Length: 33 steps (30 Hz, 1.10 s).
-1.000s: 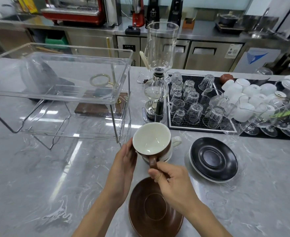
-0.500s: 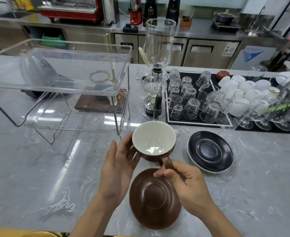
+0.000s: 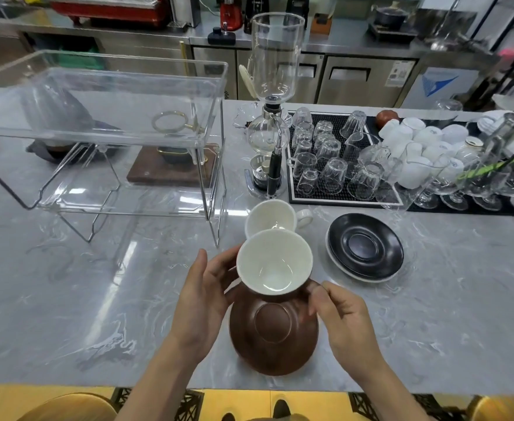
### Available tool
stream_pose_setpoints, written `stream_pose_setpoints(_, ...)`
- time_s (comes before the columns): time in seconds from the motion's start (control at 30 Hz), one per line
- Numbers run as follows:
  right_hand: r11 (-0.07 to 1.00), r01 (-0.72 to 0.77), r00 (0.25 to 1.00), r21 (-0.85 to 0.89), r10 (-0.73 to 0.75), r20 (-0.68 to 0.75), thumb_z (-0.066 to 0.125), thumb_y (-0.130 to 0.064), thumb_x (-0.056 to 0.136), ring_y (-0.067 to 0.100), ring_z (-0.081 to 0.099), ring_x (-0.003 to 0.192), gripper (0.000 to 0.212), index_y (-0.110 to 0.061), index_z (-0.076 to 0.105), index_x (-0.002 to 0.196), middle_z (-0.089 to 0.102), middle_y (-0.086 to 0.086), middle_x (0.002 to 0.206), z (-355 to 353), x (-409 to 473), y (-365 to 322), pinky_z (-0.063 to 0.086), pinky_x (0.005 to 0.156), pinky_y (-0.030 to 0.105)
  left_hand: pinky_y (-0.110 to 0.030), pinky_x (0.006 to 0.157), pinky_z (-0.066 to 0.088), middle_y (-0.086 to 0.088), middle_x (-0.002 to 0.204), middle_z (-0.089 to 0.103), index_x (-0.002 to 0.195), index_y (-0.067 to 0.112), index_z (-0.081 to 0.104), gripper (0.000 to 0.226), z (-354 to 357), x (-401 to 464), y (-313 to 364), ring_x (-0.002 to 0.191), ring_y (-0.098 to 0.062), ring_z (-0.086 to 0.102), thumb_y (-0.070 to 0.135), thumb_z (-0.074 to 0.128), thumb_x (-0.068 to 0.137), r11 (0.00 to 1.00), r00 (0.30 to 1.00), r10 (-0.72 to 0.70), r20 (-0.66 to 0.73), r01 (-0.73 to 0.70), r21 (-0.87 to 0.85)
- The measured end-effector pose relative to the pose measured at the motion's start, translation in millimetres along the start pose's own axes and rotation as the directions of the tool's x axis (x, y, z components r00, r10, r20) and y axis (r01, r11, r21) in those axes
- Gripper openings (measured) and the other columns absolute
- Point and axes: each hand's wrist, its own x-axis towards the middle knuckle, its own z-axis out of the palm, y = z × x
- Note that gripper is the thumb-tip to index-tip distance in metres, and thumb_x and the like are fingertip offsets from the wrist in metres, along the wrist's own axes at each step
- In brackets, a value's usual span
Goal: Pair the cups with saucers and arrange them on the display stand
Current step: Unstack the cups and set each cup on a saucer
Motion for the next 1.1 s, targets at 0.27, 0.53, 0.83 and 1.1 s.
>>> stream_pose_setpoints(0.27, 0.988, -0.122, 0.989, -0.091, 0.129, 0.069, 0.05, -0.02, 0.102, 0.006, 0.057, 0.057, 0.044, -0.012, 0.056, 0.06, 0.061, -0.002, 0.055, -12.6, -9.1, 25.0, 0.048, 0.061, 0.018, -0.039, 0.084, 0.06, -0.005, 0.114, 0.077, 0.106, 0.022, 0.08, 0.049, -7.9, -13.3, -12.6, 0.106, -0.021, 0.071, 0.046, 0.037, 0.102, 0.976, 0.993, 0.011, -0.12, 0.015, 0.215)
stream_pose_setpoints(0.53, 0.956, -0.203, 0.955, -0.212, 0.241, 0.172, 0.044, -0.011, 0.105, 0.0, 0.05, 0.053, 0.057, -0.034, 0.051, 0.053, 0.056, -0.011, 0.05, -16.5, -13.4, 37.0, 0.039, 0.057, 0.014, -0.027, 0.074, 0.063, -0.001, 0.095, 0.08, 0.098, 0.019, 0.081, 0.017, -9.8, -18.3, -25.4, 0.091, -0.014, 0.076, 0.01, 0.067, 0.094, 0.907, 0.981, 0.027, -0.193, 0.057, 0.418)
stream_pose_setpoints(0.83, 0.91, -0.239, 0.934, -0.339, 0.312, 0.177, 0.04, -0.033, 0.105, 0.005, 0.058, 0.057, 0.049, -0.025, 0.052, 0.058, 0.066, 0.0, 0.059, -17.8, -8.8, 38.1, 0.043, 0.061, 0.015, -0.031, 0.074, 0.064, -0.004, 0.09, 0.081, 0.091, 0.017, 0.083, 0.02, -14.1, -19.7, -32.9, 0.09, -0.017, 0.077, 0.005, 0.067, 0.093, 0.913, 0.972, -0.007, -0.236, 0.102, 0.394)
stream_pose_setpoints(1.1, 0.841, -0.225, 0.912, -0.492, 0.36, 0.197, 0.035, -0.04, 0.105, 0.003, 0.058, 0.058, 0.047, -0.023, 0.055, 0.066, 0.064, -0.003, 0.058, -25.7, -5.5, 35.1, 0.049, 0.069, 0.028, -0.034, 0.078, 0.064, -0.008, 0.093, 0.08, 0.093, 0.01, 0.082, 0.016, -8.8, -22.3, -35.2, 0.094, -0.021, 0.076, 0.002, 0.068, 0.093, 0.927, 0.967, -0.048, -0.249, 0.136, 0.351)
